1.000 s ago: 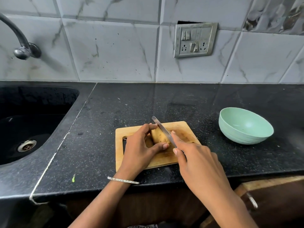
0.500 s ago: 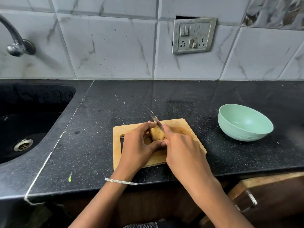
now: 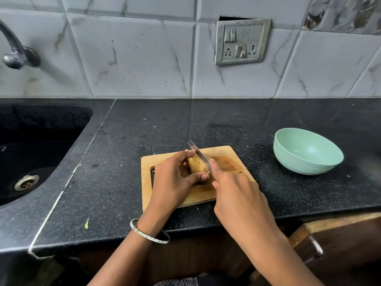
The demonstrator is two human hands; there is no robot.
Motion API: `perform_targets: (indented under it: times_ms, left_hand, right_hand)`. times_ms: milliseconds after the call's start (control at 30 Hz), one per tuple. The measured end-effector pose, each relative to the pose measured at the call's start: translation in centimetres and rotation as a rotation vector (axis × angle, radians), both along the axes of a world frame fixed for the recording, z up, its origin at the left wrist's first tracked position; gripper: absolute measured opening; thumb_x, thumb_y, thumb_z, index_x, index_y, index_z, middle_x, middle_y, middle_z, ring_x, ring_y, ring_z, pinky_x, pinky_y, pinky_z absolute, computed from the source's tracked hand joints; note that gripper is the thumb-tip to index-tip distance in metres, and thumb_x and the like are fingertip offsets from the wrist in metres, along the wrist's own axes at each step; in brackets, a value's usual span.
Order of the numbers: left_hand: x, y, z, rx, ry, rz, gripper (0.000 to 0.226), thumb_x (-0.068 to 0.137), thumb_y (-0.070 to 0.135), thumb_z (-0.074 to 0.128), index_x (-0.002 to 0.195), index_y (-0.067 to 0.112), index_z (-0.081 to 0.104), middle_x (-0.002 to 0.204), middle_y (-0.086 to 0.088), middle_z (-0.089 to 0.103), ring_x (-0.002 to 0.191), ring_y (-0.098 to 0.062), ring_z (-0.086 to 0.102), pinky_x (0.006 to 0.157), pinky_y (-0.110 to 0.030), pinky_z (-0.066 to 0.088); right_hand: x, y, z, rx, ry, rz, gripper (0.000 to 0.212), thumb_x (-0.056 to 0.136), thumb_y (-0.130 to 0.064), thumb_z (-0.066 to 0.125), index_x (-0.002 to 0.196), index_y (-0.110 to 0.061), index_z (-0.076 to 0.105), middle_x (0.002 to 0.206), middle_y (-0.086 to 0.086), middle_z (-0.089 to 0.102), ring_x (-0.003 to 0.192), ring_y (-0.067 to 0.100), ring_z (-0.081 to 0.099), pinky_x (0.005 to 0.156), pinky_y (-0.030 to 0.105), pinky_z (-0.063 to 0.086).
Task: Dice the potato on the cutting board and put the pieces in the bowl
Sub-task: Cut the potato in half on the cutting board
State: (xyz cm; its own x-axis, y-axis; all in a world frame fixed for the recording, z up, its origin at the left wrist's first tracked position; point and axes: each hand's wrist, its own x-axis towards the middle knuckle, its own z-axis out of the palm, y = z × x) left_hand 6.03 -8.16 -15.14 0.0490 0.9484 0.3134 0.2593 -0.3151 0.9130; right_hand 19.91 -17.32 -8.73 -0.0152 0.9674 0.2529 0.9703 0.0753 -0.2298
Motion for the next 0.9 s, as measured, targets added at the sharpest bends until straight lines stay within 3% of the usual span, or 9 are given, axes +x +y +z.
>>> perform_targets:
  times_ms: [100, 233, 367, 567, 733, 900]
  left_hand:
    - [0.0, 0.2, 0.1, 0.01, -0.011, -0.013, 0.069, 0.055, 0.035, 0.089, 0.119, 0.02, 0.066, 0.11, 0.025, 0.066, 0.109, -0.005, 0.065, 0.1, -0.033, 0.051]
    - [-0.1, -0.1, 0.2, 0.032, -0.01, -0.018, 0.065, 0.053, 0.048, 0.083, 0.113, 0.034, 0.063, 0.101, 0.021, 0.068, 0.108, -0.016, 0.066, 0.097, -0.035, 0.053]
    - [0.0, 0.1, 0.1, 0.029, -0.003, -0.016, 0.069, 0.052, 0.052, 0.084, 0.116, 0.033, 0.063, 0.107, 0.022, 0.067, 0.111, -0.009, 0.064, 0.1, -0.036, 0.051]
    - [-0.2, 0.3, -0.1, -0.011, -0.048, -0.025, 0.065, 0.059, 0.016, 0.092, 0.117, 0.022, 0.064, 0.121, 0.009, 0.067, 0.114, -0.003, 0.062, 0.104, -0.032, 0.047]
    - [-0.2, 0.3, 0.0, 0.004, -0.075, -0.035, 0.061, 0.061, 0.013, 0.091, 0.115, 0.018, 0.063, 0.114, 0.011, 0.068, 0.111, -0.004, 0.063, 0.093, -0.02, 0.049]
    - [-0.1, 0.4, -0.1, 0.014, -0.027, -0.023, 0.063, 0.059, 0.026, 0.091, 0.115, 0.026, 0.063, 0.115, 0.015, 0.067, 0.111, -0.005, 0.063, 0.1, -0.031, 0.05]
  right_hand:
    - [-0.1, 0.6, 0.1, 0.003, 0.002, 0.004, 0.059, 0.106, -0.021, 0.043, 0.159, -0.033, 0.021, 0.118, 0.004, 0.063, 0.11, 0.028, 0.061, 0.069, 0.033, 0.038]
    - [-0.5, 1.2, -0.1, 0.017, -0.013, 0.029, 0.061, 0.104, -0.015, 0.046, 0.159, -0.028, 0.023, 0.12, 0.002, 0.066, 0.109, 0.026, 0.064, 0.074, 0.035, 0.05]
    - [-0.4, 1.0, -0.1, 0.0, -0.015, 0.037, 0.066, 0.102, -0.015, 0.05, 0.159, -0.028, 0.02, 0.122, 0.0, 0.066, 0.11, 0.026, 0.063, 0.078, 0.037, 0.052]
    - [0.1, -0.7, -0.1, -0.013, -0.052, 0.046, 0.075, 0.101, -0.017, 0.052, 0.161, -0.032, 0.01, 0.121, 0.001, 0.063, 0.111, 0.027, 0.063, 0.072, 0.036, 0.046]
    - [-0.5, 0.5, 0.5, -0.018, -0.08, 0.04, 0.071, 0.097, -0.011, 0.054, 0.159, -0.025, 0.021, 0.12, 0.004, 0.065, 0.11, 0.028, 0.064, 0.07, 0.034, 0.046]
    - [-0.1, 1.1, 0.1, -0.016, -0.05, 0.043, 0.069, 0.098, -0.013, 0.056, 0.158, -0.026, 0.024, 0.119, 0.005, 0.066, 0.108, 0.029, 0.064, 0.068, 0.034, 0.043]
